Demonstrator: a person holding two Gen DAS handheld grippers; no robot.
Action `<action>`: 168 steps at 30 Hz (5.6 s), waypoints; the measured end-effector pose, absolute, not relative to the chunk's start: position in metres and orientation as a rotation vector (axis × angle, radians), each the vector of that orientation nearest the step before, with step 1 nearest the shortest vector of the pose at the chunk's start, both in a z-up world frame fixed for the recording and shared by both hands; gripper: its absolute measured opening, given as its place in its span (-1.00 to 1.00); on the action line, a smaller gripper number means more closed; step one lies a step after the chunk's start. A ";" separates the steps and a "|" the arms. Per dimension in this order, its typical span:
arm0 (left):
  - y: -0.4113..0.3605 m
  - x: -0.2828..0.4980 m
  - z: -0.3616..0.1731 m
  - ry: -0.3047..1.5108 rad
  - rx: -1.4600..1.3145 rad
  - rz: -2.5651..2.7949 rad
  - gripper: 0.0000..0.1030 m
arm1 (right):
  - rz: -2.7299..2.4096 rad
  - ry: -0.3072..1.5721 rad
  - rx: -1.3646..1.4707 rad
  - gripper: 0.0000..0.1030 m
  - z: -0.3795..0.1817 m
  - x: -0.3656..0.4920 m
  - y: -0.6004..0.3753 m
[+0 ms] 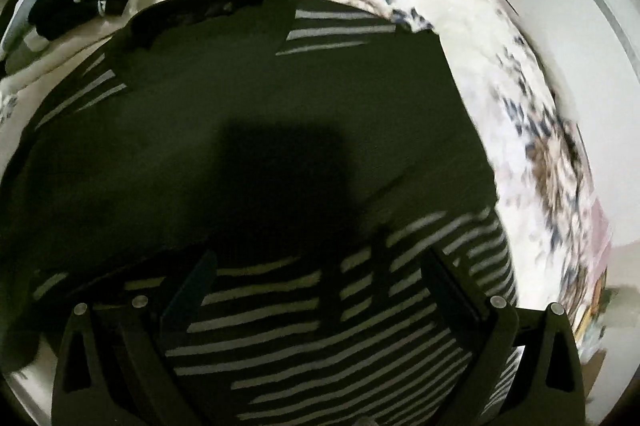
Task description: Fold small clothes
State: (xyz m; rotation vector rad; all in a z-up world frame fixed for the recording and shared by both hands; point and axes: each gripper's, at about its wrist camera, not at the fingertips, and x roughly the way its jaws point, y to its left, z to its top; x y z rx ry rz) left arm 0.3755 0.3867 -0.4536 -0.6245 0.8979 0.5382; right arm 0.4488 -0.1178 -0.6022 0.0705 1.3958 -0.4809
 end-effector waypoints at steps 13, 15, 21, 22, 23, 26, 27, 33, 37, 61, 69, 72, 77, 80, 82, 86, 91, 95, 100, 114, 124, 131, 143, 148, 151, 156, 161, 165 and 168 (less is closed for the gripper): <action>0.034 0.430 -0.385 0.972 -0.110 0.047 -0.88 | -0.276 1.384 0.184 1.00 -0.593 0.464 -0.227; -0.031 0.432 -0.388 0.984 -0.085 -0.045 -0.88 | -0.274 1.383 0.257 1.00 -0.589 0.459 -0.261; -0.200 0.443 -0.407 1.042 -0.065 -0.261 -0.88 | -0.359 1.384 0.400 1.00 -0.584 0.426 -0.377; -0.224 0.445 -0.410 1.055 -0.062 -0.285 -0.88 | -0.378 1.389 0.416 1.00 -0.586 0.420 -0.395; -0.253 0.446 -0.420 1.083 -0.061 -0.315 -0.87 | -0.397 1.395 0.435 1.00 -0.587 0.413 -0.413; -0.306 0.448 -0.442 1.164 -0.044 -0.331 -0.78 | -0.440 1.413 0.504 1.00 -0.595 0.392 -0.463; -0.320 0.447 -0.451 1.188 -0.012 -0.312 -0.73 | -0.447 1.423 0.532 1.00 -0.598 0.384 -0.479; -0.318 0.415 -0.480 1.209 0.112 -0.236 0.65 | -0.366 1.467 0.735 1.00 -0.600 0.355 -0.540; -0.267 0.372 -0.512 1.275 0.179 -0.118 0.77 | -0.203 1.464 0.871 0.91 -0.598 0.360 -0.539; -0.071 0.283 -0.606 1.469 -0.092 0.199 1.00 | 0.130 1.256 0.695 -0.76 -0.579 0.499 -0.361; -0.061 0.283 -0.606 1.504 -0.099 0.174 1.00 | -0.051 1.565 0.745 -0.42 -0.636 0.442 -0.388; -0.055 0.302 -0.594 1.524 -0.093 0.177 1.00 | -0.015 1.413 0.808 -0.06 -0.620 0.469 -0.376; -0.036 0.316 -0.559 1.451 -0.081 0.245 1.00 | 0.051 1.491 0.485 -0.06 -0.643 0.519 -0.315; -0.013 0.322 -0.542 1.412 -0.131 0.294 1.00 | 0.116 1.598 0.282 -0.08 -0.656 0.494 -0.297; 0.005 0.327 -0.534 1.388 -0.177 0.323 1.00 | 0.160 1.657 0.226 -0.08 -0.654 0.469 -0.295; 0.042 0.339 -0.528 1.354 -0.305 0.374 1.00 | 0.163 1.685 0.283 -0.07 -0.633 0.463 -0.306; 0.083 0.360 -0.539 1.291 -0.660 0.396 1.00 | 0.290 1.550 0.426 0.01 -0.587 0.528 -0.283; 0.107 0.384 -0.563 1.227 -0.935 0.323 0.82 | 0.490 1.524 0.338 0.01 -0.593 0.581 -0.190; 0.097 0.404 -0.578 1.240 -0.881 0.229 -0.60 | 0.668 1.584 0.272 0.01 -0.631 0.636 -0.077; 0.113 0.373 -0.566 1.145 -0.847 0.147 -0.77 | 0.694 1.425 0.170 -0.96 -0.609 0.664 0.020; 0.131 0.373 -0.555 1.226 -0.852 0.151 0.25 | 0.622 1.626 0.369 0.15 -0.617 0.673 -0.053; 0.095 0.340 -0.530 1.245 -0.555 0.162 0.28 | 0.334 1.555 0.463 0.23 -0.564 0.603 -0.266; 0.014 0.322 -0.602 1.443 -0.153 0.233 0.79 | 0.159 1.654 0.364 0.22 -0.655 0.535 -0.368; 0.020 0.331 -0.614 1.460 -0.193 0.257 1.00 | 0.208 1.563 0.111 -0.94 -0.643 0.529 -0.333; 0.018 0.331 -0.614 1.441 -0.185 0.275 1.00 | 0.162 1.392 0.142 -0.94 -0.597 0.535 -0.346; 0.016 0.329 -0.608 1.481 -0.204 0.279 1.00 | 0.068 1.388 0.178 -0.85 -0.600 0.562 -0.372; 0.040 0.327 -0.567 1.402 -0.375 0.298 1.00 | 0.032 1.502 0.583 -0.37 -0.628 0.532 -0.419; 0.072 0.339 -0.542 1.293 -0.517 0.343 1.00 | -0.040 1.471 0.939 -0.24 -0.651 0.486 -0.460; 0.091 0.365 -0.546 1.250 -0.649 0.328 1.00 | -0.049 1.458 1.039 -0.24 -0.668 0.474 -0.457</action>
